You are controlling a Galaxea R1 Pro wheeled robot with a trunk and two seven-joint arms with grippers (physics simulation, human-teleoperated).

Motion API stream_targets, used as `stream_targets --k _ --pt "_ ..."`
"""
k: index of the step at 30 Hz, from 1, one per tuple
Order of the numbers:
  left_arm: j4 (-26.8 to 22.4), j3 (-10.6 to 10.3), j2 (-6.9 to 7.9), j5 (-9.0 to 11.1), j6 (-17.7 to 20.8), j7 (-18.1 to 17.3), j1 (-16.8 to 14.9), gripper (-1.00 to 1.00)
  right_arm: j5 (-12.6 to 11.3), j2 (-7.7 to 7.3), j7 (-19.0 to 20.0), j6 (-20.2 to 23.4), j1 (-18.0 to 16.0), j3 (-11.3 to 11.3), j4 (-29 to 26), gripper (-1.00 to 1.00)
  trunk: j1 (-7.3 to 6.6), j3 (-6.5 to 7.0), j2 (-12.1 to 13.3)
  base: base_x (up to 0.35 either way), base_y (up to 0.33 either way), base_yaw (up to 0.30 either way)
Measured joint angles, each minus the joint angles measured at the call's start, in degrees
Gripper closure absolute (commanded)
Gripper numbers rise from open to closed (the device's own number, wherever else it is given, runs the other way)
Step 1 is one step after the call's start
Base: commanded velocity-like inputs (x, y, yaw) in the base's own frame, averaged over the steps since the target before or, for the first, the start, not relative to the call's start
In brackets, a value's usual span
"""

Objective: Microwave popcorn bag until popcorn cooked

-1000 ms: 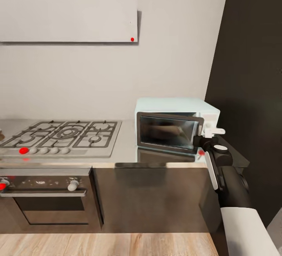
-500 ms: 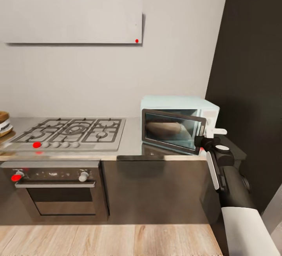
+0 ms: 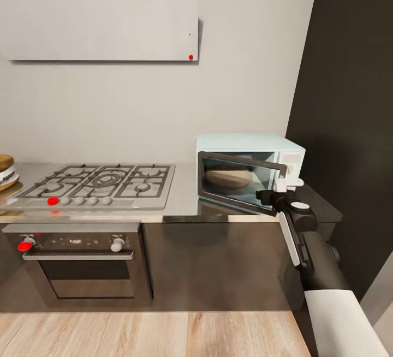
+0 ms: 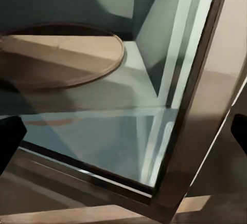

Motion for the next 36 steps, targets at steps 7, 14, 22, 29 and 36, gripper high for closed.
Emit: stream_targets --k 7,14,22,29,36 --pt "0.0 0.0 0.0 0.0 -0.02 0.0 0.0 -1.0 -0.26 -0.27 0.16 3.19 0.0 0.0 0.01 -1.0 0.0 0.0 0.0 -0.024 0.0 0.0" --pt "0.07 -0.07 -1.33 -0.01 -0.03 0.29 0.0 -1.0 -0.46 -0.52 0.33 3.78 0.0 -0.09 0.1 -1.0 0.04 0.0 0.0 -0.307 0.0 0.0" --pt "0.08 -0.16 -1.4 0.0 -0.02 0.32 0.0 -1.0 -0.29 -1.26 -0.03 3.41 0.0 -0.25 0.14 -1.0 0.01 0.0 0.0 -0.217 0.0 0.0" --pt "0.01 -0.17 -1.46 0.0 0.02 0.32 0.0 -1.0 -0.52 -6.4 -0.37 2.67 0.0 -0.36 0.17 -1.0 0.0 0.0 0.0 0.011 -0.012 0.0" --pt "0.09 -0.24 -1.41 0.01 0.05 0.32 0.0 -1.0 -0.78 -6.58 0.03 1.74 -0.01 -0.28 0.16 -1.0 -0.02 0.0 0.0 0.223 -0.168 0.0"
